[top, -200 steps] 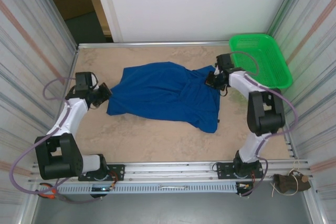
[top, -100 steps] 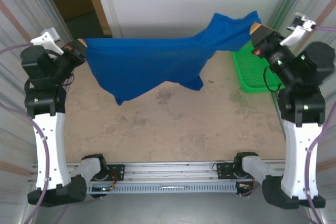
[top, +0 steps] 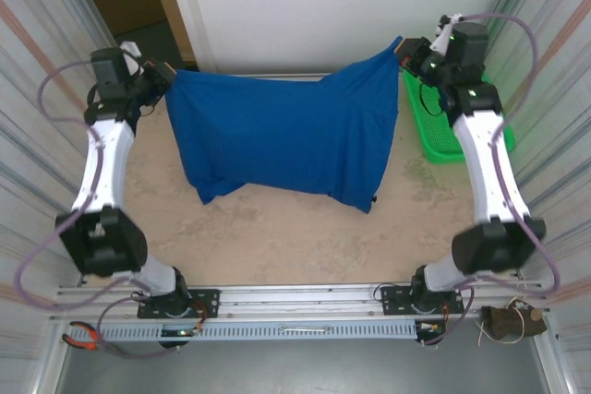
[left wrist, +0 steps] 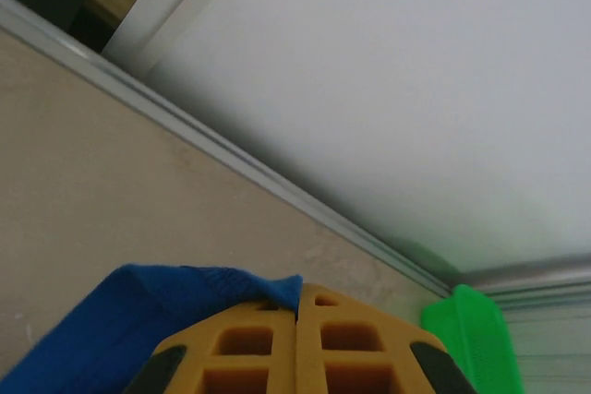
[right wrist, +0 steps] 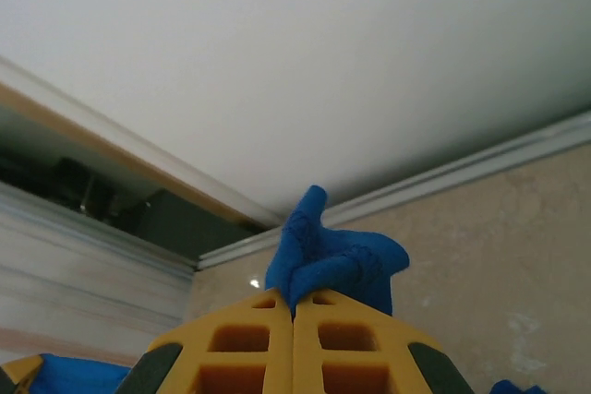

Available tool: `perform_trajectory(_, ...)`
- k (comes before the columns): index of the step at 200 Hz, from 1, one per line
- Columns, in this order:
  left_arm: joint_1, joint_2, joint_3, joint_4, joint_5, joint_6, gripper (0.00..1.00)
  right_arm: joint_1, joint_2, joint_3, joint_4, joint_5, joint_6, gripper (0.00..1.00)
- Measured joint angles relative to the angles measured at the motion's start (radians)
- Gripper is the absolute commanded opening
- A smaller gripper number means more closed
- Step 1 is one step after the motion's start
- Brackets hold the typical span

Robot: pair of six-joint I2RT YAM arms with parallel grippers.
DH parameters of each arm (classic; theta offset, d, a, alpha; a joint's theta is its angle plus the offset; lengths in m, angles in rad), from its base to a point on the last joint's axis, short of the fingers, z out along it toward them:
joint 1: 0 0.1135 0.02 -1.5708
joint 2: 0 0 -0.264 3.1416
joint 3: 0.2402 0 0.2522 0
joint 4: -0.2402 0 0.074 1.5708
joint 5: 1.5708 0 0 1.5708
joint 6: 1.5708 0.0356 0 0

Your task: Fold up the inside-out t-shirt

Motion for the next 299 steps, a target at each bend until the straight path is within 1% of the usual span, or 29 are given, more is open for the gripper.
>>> perform_trajectory(14,-0.006,0.115,0.116,-0.015,-0.002,0.001,0.00,0.000,0.131,0.134,-0.025,-0.013,0.006,0.00)
perform_trajectory(26,-0.009,0.186,0.230,-0.024,-0.002,-0.003,0.00,0.005,0.244,0.311,-0.057,-0.032,0.014,0.00)
perform_trajectory(47,-0.015,0.231,0.417,-0.036,-0.003,-0.018,0.00,0.018,0.438,0.768,-0.147,-0.055,0.028,0.00)
perform_trajectory(52,-0.016,0.232,0.466,-0.043,-0.003,-0.020,0.00,0.019,0.463,0.859,-0.150,-0.059,0.032,0.00)
perform_trajectory(61,-0.016,0.228,0.546,-0.044,-0.003,-0.022,0.00,0.022,0.472,0.951,-0.144,-0.071,0.053,0.00)
perform_trajectory(74,-0.016,0.200,0.614,-0.029,-0.003,-0.026,0.00,0.015,0.415,0.960,-0.104,-0.094,0.082,0.00)
perform_trajectory(89,-0.016,0.129,0.613,-0.013,0.000,-0.027,0.00,-0.008,0.279,0.818,-0.033,-0.106,0.100,0.00)
perform_trajectory(106,-0.016,0.028,0.527,0.022,0.013,-0.026,0.00,-0.029,0.105,0.579,0.057,-0.112,0.105,0.00)
perform_trajectory(123,-0.028,-0.117,0.315,0.071,0.028,-0.018,0.00,-0.028,-0.058,0.306,0.147,-0.112,0.105,0.00)
perform_trajectory(140,-0.052,-0.257,0.045,0.105,0.024,0.003,0.00,-0.020,-0.214,-0.031,0.245,-0.113,0.103,0.00)
perform_trajectory(159,-0.122,-0.397,-0.282,0.112,-0.011,0.031,0.00,-0.012,-0.342,-0.384,0.309,-0.106,0.103,0.00)
perform_trajectory(161,-0.126,-0.402,-0.293,0.111,-0.012,0.032,0.00,-0.010,-0.349,-0.410,0.310,-0.104,0.103,0.00)
perform_trajectory(162,-0.136,-0.415,-0.328,0.105,-0.015,0.036,0.00,-0.008,-0.360,-0.450,0.315,-0.101,0.103,0.00)
perform_trajectory(173,-0.198,-0.479,-0.504,0.104,-0.056,0.050,0.00,0.007,-0.410,-0.642,0.336,-0.084,0.103,0.00)
perform_trajectory(199,-0.331,-0.620,-0.854,0.086,-0.150,0.050,0.00,0.058,-0.509,-1.044,0.357,-0.026,0.104,0.00)
perform_trajectory(216,-0.380,-0.699,-1.019,0.085,-0.201,0.029,0.00,0.077,-0.570,-1.207,0.346,0.015,0.104,0.00)
perform_trajectory(234,-0.431,-0.752,-1.104,0.079,-0.252,0.009,0.00,0.077,-0.666,-1.317,0.320,0.075,0.106,0.00)
perform_trajectory(235,-0.435,-0.756,-1.109,0.078,-0.255,0.008,0.00,0.077,-0.671,-1.320,0.318,0.078,0.107,0.00)
perform_trajectory(237,-0.443,-0.764,-1.114,0.075,-0.261,0.007,0.00,0.077,-0.687,-1.328,0.309,0.087,0.107,0.06)
perform_trajectory(243,-0.458,-0.780,-1.123,0.072,-0.274,0.003,0.11,0.076,-0.731,-1.346,0.288,0.115,0.111,0.25)
perform_trajectory(246,-0.467,-0.792,-1.126,0.069,-0.281,0.000,0.16,0.075,-0.752,-1.353,0.277,0.128,0.112,0.32)
perform_trajectory(253,-0.484,-0.820,-1.128,0.063,-0.293,-0.005,0.35,0.073,-0.800,-1.362,0.253,0.156,0.121,0.52)
perform_trajectory(256,-0.489,-0.832,-1.128,0.059,-0.297,-0.005,0.42,0.072,-0.821,-1.365,0.241,0.172,0.122,0.58)
perform_trajectory(260,-0.494,-0.847,-1.128,0.058,-0.302,-0.008,0.50,0.069,-0.853,-1.367,0.222,0.191,0.128,0.64)
perform_trajectory(264,-0.498,-0.862,-1.127,0.055,-0.307,-0.010,0.57,0.068,-0.887,-1.367,0.203,0.212,0.133,0.66)
perform_trajectory(272,-0.499,-0.892,-1.122,0.042,-0.321,-0.013,0.67,0.064,-0.941,-1.367,0.175,0.249,0.139,0.69)
perform_trajectory(286,-0.499,-0.922,-1.096,0.013,-0.344,-0.014,0.76,0.057,-1.025,-1.364,0.131,0.307,0.151,0.68)
perform_trajectory(299,-0.499,-0.933,-1.063,-0.009,-0.370,-0.010,0.82,0.054,-1.049,-1.351,0.106,0.332,0.161,0.66)
